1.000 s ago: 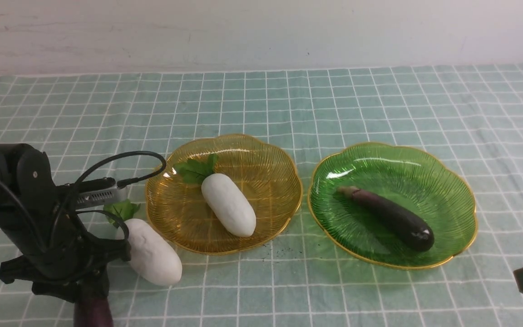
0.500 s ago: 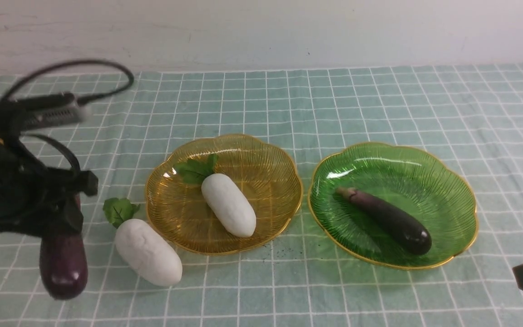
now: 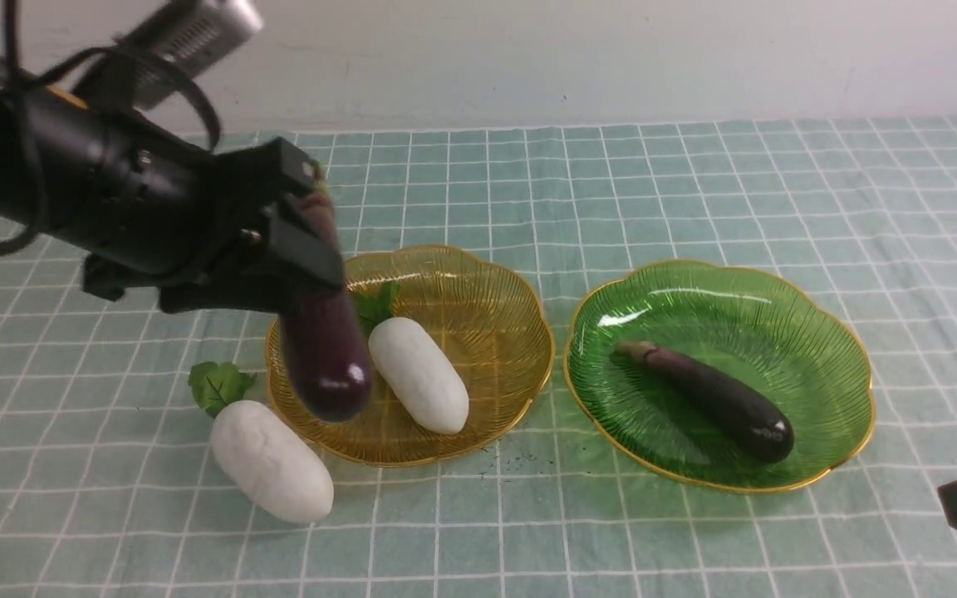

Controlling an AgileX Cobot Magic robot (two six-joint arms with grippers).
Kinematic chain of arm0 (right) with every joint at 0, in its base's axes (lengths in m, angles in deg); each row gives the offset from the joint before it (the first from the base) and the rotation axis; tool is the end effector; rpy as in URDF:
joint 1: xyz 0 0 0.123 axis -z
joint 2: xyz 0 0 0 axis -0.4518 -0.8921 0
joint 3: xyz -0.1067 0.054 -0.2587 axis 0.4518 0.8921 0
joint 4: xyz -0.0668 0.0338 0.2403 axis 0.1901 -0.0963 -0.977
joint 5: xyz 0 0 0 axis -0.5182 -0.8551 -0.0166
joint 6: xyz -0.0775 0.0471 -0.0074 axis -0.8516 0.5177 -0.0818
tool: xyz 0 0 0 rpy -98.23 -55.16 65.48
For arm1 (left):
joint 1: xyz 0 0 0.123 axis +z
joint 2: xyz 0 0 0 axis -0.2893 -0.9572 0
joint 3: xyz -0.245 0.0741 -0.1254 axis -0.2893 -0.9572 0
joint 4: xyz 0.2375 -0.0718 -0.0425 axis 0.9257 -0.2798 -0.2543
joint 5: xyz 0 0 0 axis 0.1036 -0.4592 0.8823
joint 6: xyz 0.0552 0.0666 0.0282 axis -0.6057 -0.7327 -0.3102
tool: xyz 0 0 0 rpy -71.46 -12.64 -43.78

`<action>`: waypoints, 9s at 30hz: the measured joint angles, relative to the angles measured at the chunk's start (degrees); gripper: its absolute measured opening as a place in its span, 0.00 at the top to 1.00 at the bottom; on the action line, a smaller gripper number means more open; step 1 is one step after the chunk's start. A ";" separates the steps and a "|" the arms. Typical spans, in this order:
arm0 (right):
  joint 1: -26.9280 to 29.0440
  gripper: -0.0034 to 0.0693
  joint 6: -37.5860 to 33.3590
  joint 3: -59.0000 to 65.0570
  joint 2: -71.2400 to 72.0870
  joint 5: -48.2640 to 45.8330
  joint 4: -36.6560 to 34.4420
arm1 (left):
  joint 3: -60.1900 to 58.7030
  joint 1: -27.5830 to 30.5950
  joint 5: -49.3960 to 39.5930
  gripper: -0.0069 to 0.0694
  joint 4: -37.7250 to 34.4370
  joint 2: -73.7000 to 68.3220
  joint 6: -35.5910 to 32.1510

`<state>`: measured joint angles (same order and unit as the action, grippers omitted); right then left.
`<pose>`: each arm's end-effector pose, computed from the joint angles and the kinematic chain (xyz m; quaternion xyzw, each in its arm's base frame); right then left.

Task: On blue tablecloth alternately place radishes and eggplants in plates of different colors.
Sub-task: 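Place the eggplant on the green plate, then pick up the white radish and place it in the left plate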

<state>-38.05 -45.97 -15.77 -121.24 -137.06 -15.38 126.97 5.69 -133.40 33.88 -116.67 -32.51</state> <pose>0.1355 0.0411 0.2918 -0.1487 0.9453 0.0916 0.2755 0.2818 -0.0977 0.3407 -0.0133 0.9401 -0.2866 0.1839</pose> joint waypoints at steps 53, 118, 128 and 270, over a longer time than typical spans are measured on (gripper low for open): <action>0.00 0.68 -1.52 0.00 0.00 -0.69 -1.76 | 25.05 -22.01 23.78 0.50 -9.15 -41.18 -4.46; 0.00 0.97 2.53 13.98 41.06 23.96 1.01 | 25.05 -18.14 -12.14 0.91 30.70 -10.19 -10.96; 0.00 0.97 2.53 14.35 41.08 22.76 2.54 | 17.70 -2.18 -12.19 0.91 28.66 -9.84 -7.69; 0.00 0.97 3.79 14.35 41.08 16.82 7.92 | 28.21 -4.51 -2.75 0.15 12.54 -42.40 6.14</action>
<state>-38.05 -42.18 -1.41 -80.17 -120.25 -7.46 155.18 1.18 -136.14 46.42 -159.08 -26.37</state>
